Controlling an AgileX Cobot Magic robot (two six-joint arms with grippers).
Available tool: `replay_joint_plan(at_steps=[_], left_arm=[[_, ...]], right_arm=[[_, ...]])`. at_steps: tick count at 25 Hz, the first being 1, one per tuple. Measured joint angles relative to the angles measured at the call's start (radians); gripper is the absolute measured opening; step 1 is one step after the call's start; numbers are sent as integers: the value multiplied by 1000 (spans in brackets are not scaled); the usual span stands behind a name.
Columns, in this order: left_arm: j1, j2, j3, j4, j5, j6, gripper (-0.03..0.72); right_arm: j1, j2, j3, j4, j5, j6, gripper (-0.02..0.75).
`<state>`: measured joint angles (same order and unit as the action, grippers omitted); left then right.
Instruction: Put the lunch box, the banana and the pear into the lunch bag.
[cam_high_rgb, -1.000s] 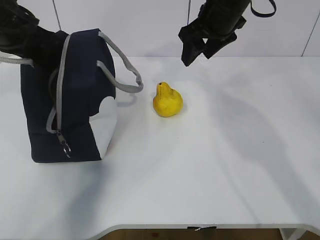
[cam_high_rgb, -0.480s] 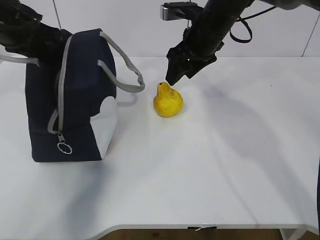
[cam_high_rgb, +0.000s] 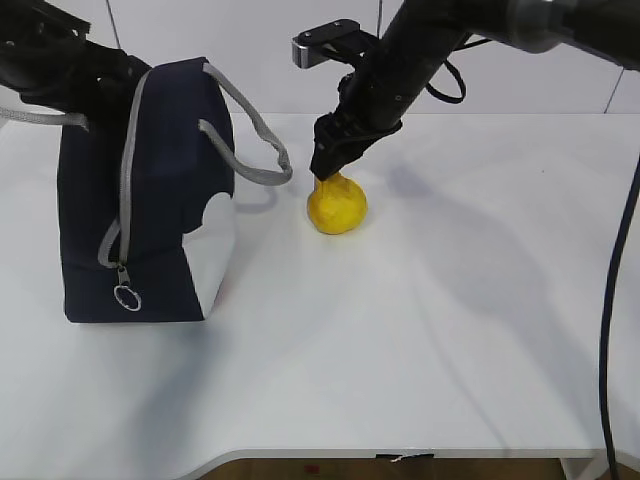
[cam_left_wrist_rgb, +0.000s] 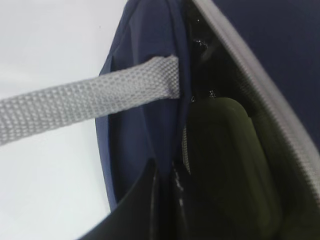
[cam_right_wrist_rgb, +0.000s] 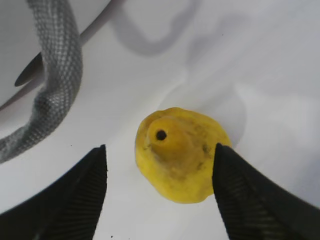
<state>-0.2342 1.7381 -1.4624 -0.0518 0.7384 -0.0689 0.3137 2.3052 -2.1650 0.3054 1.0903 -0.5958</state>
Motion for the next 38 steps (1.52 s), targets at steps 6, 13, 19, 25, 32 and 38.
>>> replay_joint_plan(at_steps=[6,13,19,25,32,38], left_arm=[[0,0,0,-2,-11,0,-4],[0,0,0,-9,-13,0,-4],[0,0,0,-21,-13,0,-4],[0,0,0,-25,-13,0,-4],[0,0,0,-25,-13,0,-4],[0,0,0,-29,-15,0,-4]], right_arm=[[0,0,0,-2,-44,-19,524],[0,30,0,8,-46,-21,524],[0,58,0,11,-50,-21,524],[0,69,0,16,-76,-21,476],[0,69,0,21,-83,-21,343],[0,69,0,21,-83,-23,318]])
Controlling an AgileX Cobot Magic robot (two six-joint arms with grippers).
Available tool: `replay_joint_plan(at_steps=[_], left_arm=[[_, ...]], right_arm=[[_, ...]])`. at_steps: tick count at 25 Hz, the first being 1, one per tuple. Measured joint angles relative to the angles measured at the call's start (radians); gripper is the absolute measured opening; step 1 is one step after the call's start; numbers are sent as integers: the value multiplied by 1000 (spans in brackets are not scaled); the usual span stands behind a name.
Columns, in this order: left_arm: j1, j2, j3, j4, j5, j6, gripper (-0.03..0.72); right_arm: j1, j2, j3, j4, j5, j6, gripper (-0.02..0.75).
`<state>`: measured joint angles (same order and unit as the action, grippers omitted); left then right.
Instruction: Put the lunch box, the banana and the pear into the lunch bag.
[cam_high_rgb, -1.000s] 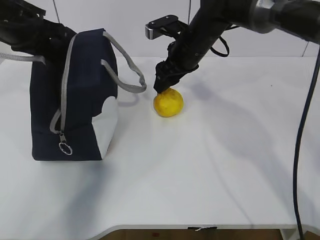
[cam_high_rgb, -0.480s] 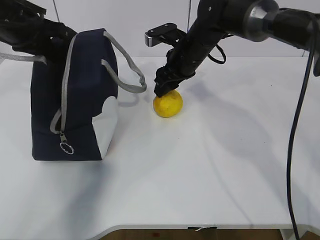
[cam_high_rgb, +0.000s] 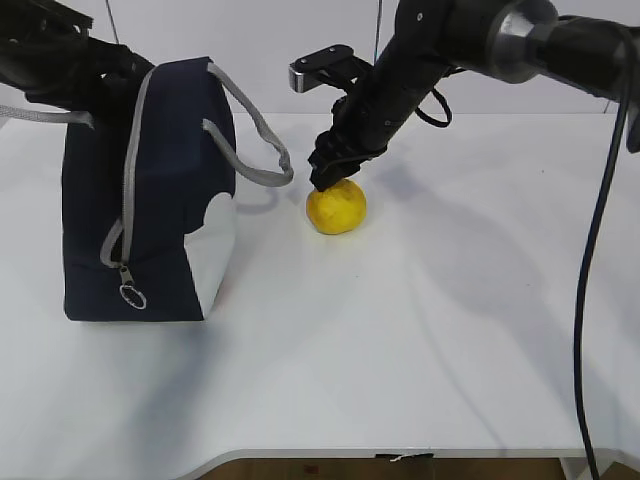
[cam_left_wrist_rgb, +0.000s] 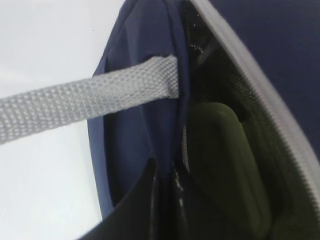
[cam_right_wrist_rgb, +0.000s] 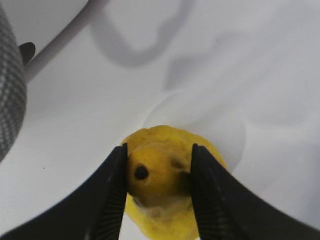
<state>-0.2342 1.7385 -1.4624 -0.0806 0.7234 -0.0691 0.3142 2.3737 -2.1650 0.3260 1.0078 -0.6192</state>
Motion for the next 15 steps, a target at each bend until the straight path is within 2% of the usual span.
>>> replay_joint_plan(at_steps=[10,15], left_arm=[[0,0,0,-40,-6,0,-4],[0,0,0,-96,-21,0,-4]], right_arm=[[0,-24,-63,-20,119,-2,305],[0,-104,-65,-30,138,-2,303]])
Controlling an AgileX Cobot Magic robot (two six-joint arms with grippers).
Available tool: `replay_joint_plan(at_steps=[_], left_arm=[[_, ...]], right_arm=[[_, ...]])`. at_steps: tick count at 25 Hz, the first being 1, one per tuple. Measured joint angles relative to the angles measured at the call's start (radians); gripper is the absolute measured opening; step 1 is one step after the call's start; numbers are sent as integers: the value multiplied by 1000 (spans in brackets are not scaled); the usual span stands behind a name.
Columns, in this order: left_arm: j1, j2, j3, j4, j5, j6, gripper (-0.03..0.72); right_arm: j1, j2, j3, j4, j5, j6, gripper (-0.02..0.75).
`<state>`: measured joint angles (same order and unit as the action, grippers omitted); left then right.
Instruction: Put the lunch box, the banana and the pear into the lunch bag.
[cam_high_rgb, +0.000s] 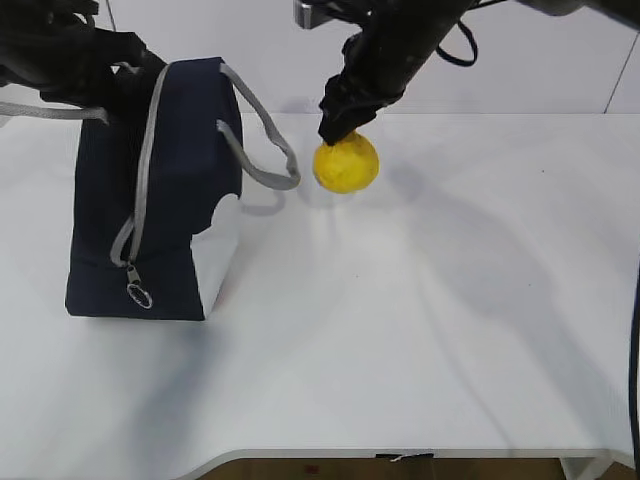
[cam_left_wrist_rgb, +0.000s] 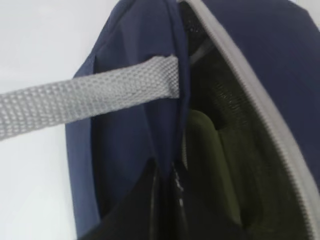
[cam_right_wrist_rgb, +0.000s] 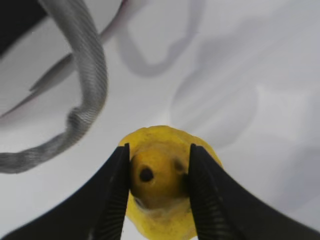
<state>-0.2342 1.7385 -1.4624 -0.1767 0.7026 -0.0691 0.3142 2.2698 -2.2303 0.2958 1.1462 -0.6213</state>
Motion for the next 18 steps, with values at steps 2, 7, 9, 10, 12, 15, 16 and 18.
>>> replay_joint_plan(at_steps=[2,7,9,10,12,15,16,18], left_arm=[[0,0,0,-35,-4,0,-4],[0,0,0,-119,-25,0,-4],[0,0,0,-153,-33,0,-4],[0,-2,0,-165,-33,0,-4],[0,-11,0,-192,-44,0,-4],[0,-33,0,-212,-53,-2,-4],[0,-35,0,-215,-53,-2,-4],[0,-40,0,-219,-53,-2,-4]], right_arm=[[-2,-41,0,0,9,0,302],[-2,-136,-1,18,20,0,302],[-2,-170,-4,46,26,0,302],[-2,-186,-4,67,28,0,302],[-2,-214,-4,117,33,0,301],[-2,-232,-4,200,33,0,301],[-2,-235,-4,223,33,0,301],[-2,-235,-4,261,33,0,301]])
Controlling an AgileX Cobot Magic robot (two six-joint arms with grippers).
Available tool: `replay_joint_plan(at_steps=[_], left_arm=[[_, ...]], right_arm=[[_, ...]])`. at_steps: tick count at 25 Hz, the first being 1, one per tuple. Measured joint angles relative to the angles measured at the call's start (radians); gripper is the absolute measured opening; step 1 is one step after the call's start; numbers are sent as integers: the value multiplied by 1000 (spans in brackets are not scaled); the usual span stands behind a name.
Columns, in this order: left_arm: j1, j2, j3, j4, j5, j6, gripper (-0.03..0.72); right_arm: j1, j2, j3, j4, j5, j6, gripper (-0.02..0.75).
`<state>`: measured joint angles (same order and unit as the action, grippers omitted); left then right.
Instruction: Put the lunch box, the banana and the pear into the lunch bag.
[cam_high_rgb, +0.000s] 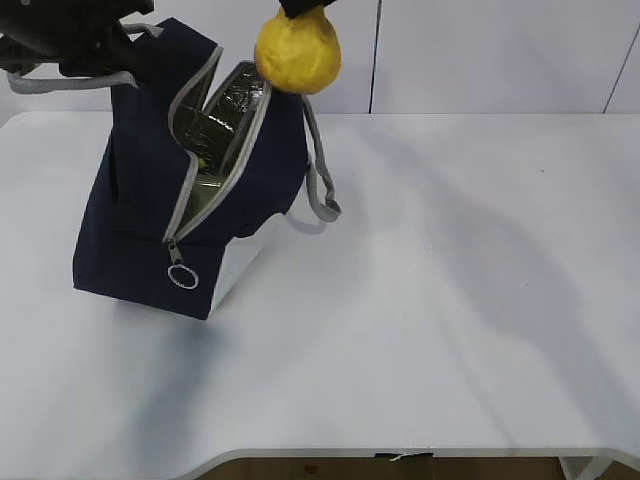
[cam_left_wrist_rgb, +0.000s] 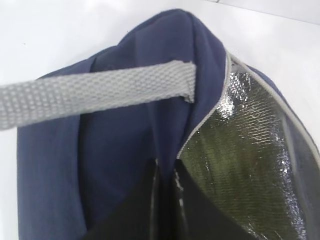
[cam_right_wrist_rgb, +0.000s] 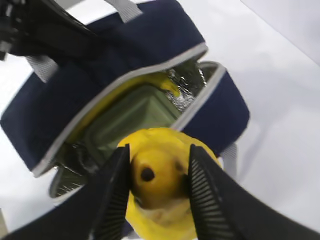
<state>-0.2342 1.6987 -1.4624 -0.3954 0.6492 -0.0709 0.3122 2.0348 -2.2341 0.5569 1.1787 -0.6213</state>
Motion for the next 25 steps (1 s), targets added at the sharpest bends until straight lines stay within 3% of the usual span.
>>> replay_joint_plan(at_steps=[12,18,25], left_arm=[[0,-4,0,-50,2,0,-4],[0,-4,0,-61,2,2,-4],[0,-4,0,-61,2,12,-4]], right_arm=[[34,79,0,183,-80,-95,300],[68,181,0,208,-126,-179,307],[68,210,-30,208,-108,-199,529]])
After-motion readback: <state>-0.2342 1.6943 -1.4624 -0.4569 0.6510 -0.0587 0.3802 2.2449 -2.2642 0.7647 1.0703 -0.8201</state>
